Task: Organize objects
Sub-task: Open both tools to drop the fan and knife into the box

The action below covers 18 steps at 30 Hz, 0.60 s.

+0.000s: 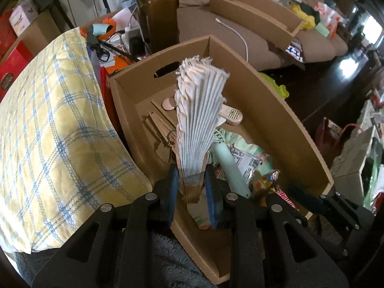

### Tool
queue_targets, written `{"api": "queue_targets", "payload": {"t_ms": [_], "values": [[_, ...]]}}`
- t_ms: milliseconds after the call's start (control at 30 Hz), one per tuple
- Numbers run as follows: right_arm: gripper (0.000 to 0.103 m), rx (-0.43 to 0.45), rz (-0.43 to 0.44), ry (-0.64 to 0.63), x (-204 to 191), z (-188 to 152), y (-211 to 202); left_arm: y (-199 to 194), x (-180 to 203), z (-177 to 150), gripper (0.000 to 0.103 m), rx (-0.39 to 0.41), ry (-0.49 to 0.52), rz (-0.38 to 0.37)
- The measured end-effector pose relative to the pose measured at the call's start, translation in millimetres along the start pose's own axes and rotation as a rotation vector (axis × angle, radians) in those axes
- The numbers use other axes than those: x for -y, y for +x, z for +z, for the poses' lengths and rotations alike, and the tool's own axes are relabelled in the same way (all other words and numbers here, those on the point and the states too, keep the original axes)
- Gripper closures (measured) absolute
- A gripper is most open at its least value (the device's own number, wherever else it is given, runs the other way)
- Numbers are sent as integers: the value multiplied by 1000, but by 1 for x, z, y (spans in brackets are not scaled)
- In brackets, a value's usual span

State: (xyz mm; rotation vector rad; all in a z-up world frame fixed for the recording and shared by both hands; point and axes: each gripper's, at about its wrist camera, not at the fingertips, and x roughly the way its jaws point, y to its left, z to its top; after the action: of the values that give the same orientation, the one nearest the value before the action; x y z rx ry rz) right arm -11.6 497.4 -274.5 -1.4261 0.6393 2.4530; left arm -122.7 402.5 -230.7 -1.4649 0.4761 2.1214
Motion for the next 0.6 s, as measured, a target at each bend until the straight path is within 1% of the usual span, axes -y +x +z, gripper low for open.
{"api": "queue_targets", "payload": {"t_ms": [167, 200, 233, 267, 300, 333, 400, 467, 500, 533, 600], "values": [[71, 8, -8, 18, 1, 1, -2, 0, 4, 0, 81, 5, 23, -4], [71, 8, -9, 21, 2, 1, -2, -2, 5, 0, 72, 16, 26, 4], [70, 7, -11, 27, 3, 2, -2, -4, 5, 0, 56, 25, 26, 8], [69, 5, -13, 35, 4, 2, -2, -8, 4, 0, 49, 44, 24, 17], [66, 4, -15, 45, 4, 3, -2, -11, 3, 0, 46, 59, 21, 20], [63, 4, -16, 54, 4, 3, -2, -17, 0, 0, 46, 82, 14, 7], [63, 7, -21, 50, 3, 4, -3, -29, -9, -1, 43, 115, -10, -33], [63, 13, -29, 48, 2, 5, -4, -44, -22, -2, 40, 160, -38, -56], [63, 15, -32, 48, 1, 4, -4, -52, -29, -1, 38, 186, -53, -66], [63, 17, -36, 46, 0, 4, -4, -58, -35, -1, 33, 204, -64, -74], [63, 20, -44, 43, -1, 5, -4, -75, -55, 1, 30, 241, -95, -94]]}}
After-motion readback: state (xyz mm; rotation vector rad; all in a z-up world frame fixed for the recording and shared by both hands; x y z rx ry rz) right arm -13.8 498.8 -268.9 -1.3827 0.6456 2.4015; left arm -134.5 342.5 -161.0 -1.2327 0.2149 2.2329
